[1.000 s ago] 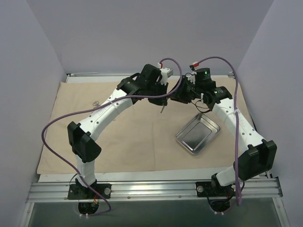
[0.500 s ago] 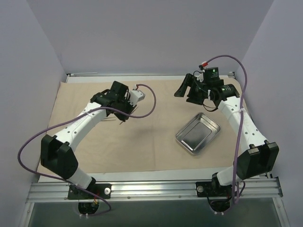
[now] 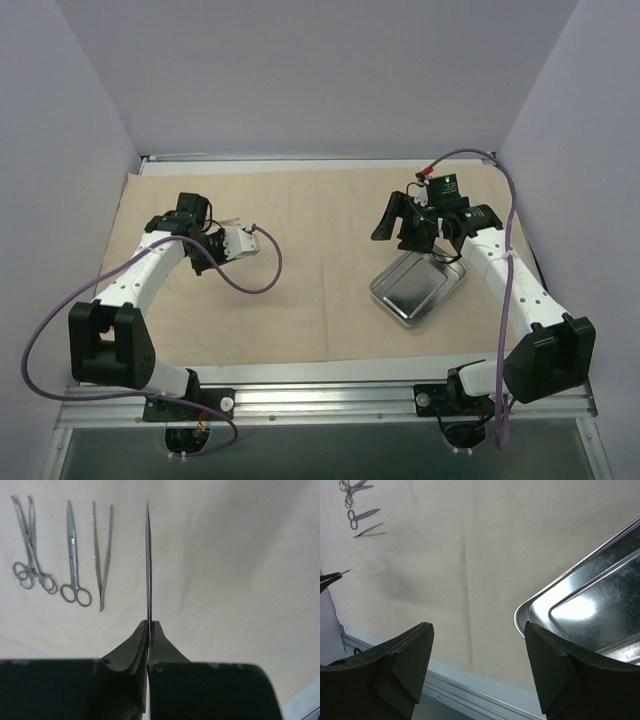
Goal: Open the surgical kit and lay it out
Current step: Place the medical item in the surgical kit.
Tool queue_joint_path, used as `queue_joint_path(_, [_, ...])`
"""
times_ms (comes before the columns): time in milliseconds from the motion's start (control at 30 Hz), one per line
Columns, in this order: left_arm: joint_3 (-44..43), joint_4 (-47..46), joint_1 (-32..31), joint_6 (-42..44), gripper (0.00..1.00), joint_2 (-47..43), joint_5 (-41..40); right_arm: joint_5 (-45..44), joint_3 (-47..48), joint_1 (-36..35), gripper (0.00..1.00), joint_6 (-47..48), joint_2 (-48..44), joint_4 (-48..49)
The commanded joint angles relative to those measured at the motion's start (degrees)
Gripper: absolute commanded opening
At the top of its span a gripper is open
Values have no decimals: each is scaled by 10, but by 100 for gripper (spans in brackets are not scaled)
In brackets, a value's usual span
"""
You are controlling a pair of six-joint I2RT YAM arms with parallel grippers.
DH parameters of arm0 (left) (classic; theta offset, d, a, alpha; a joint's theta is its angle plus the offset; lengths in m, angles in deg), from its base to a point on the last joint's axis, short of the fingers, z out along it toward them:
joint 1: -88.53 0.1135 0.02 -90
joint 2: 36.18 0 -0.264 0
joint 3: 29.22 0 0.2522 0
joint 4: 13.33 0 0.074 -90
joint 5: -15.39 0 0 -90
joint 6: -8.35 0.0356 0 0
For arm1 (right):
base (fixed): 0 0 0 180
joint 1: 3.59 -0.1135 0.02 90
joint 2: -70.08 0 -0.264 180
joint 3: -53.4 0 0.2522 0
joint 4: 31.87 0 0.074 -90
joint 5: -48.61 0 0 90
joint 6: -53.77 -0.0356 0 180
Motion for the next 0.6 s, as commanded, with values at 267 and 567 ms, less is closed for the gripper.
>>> queue_joint_path(267, [6, -42, 14, 100, 2, 86, -31, -31, -11, -2, 75, 37, -4, -10])
queue_joint_path(567, [-25, -72, 26, 118, 2, 153, -44, -31, -18, 9, 77, 37, 12, 0])
